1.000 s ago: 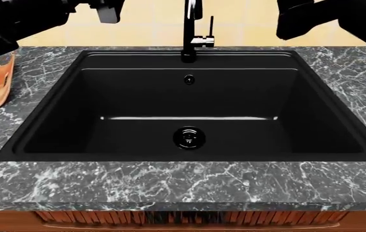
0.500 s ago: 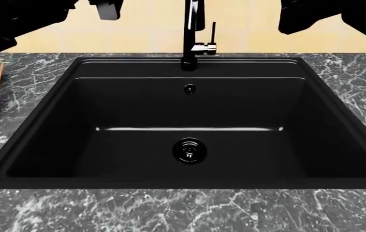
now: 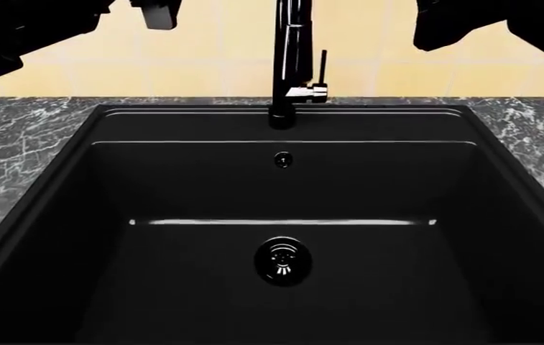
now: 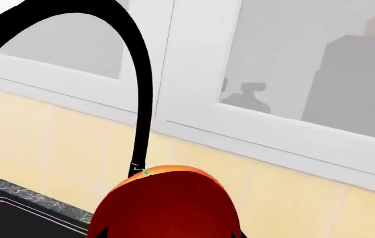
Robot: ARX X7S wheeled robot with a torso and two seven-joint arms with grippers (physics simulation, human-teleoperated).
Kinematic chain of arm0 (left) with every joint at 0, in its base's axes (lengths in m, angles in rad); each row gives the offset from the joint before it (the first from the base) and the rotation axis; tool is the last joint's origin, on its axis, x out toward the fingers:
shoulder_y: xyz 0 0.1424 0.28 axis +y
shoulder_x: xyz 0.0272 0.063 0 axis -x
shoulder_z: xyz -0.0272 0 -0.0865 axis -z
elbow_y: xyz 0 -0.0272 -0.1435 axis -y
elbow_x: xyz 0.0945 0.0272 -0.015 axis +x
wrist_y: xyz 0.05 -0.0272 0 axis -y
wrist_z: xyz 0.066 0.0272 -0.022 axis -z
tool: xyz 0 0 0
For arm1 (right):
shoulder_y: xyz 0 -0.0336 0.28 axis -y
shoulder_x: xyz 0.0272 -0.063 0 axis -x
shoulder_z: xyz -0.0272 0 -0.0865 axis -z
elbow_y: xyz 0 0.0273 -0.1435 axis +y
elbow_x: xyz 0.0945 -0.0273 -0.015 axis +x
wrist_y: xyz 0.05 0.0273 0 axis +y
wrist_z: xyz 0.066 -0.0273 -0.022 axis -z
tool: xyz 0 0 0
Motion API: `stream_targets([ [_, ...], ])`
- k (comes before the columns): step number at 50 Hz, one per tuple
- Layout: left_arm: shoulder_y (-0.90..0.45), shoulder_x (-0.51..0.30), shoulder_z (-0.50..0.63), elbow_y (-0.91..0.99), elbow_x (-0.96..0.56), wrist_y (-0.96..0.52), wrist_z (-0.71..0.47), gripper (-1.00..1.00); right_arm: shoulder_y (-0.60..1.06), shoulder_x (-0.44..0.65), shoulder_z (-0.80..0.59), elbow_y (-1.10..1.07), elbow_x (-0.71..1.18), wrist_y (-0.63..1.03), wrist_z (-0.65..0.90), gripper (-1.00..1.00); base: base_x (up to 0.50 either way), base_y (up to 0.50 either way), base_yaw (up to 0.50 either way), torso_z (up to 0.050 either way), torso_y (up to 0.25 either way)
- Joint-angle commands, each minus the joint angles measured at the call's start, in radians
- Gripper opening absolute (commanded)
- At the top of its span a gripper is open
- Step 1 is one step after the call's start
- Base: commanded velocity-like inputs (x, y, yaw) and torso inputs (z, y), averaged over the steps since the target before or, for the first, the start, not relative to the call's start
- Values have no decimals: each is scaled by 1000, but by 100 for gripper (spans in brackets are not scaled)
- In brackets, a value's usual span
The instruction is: Pick up the fruits and vegetables and place them in the sink. Turn on the sink faucet to wash them. Then turn the sink off and put them in the tray.
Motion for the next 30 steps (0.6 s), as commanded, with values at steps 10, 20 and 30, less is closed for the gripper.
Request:
stream_targets([
  [10,-38,-26,120,-6,60,-106,96,-100,25,48,-4,27,145,140,28,-100,120,0,0,0,1],
  [20,-55,-33,302,59,171,-213,262,-100,23,48,-128,114,250,310,-45,-100,0,0,0,0,1],
  [30,18,-22,402,102,231,-212,312,-100,-74,42,-298,120,86,278,-270,-100,0,0,0,0,0],
])
